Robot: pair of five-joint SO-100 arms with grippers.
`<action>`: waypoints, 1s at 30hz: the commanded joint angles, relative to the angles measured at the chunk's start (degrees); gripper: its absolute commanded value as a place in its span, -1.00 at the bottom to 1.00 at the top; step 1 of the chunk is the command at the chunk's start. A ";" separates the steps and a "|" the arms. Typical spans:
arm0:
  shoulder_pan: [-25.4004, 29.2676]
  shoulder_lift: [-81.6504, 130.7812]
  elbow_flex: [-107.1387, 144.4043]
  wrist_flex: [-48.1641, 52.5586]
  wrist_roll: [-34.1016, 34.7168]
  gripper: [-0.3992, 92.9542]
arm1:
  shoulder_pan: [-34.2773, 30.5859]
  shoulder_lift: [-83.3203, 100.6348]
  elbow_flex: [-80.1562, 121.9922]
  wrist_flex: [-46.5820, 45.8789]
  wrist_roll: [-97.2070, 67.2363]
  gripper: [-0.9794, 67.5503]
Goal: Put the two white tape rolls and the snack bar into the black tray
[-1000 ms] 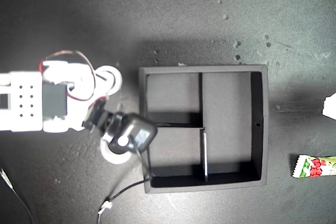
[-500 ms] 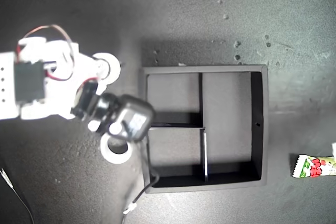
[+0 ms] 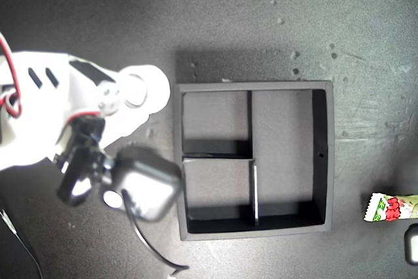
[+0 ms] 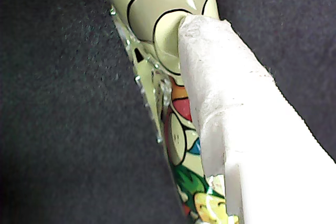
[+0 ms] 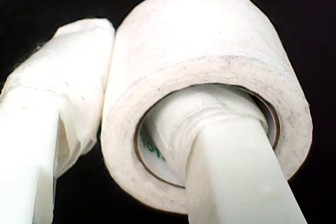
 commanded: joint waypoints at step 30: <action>5.80 -18.02 -30.32 12.48 2.72 -0.99 | 25.93 1.76 -22.24 11.95 -52.21 -0.98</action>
